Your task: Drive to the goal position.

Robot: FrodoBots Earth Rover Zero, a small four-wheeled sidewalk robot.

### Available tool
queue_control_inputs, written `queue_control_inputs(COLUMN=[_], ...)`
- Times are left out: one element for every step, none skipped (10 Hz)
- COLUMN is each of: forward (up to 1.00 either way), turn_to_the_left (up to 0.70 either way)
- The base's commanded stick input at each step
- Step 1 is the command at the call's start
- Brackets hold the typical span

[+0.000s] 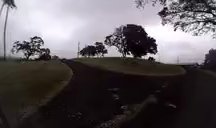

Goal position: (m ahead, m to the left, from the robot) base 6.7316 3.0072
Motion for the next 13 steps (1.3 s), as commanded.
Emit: queue_control_inputs(forward=[1.00, 1.00, 1.00, 1.00, 1.00, 1.00, 1.00, 1.00, 1.00, 1.00, 1.00, 1.00, 1.00], turn_to_the_left=[0.00, 0.00, 0.00, 0.00, 0.00, 0.00, 0.00, 0.00, 0.00, 0.00, 0.00, 0.00, 0.00])
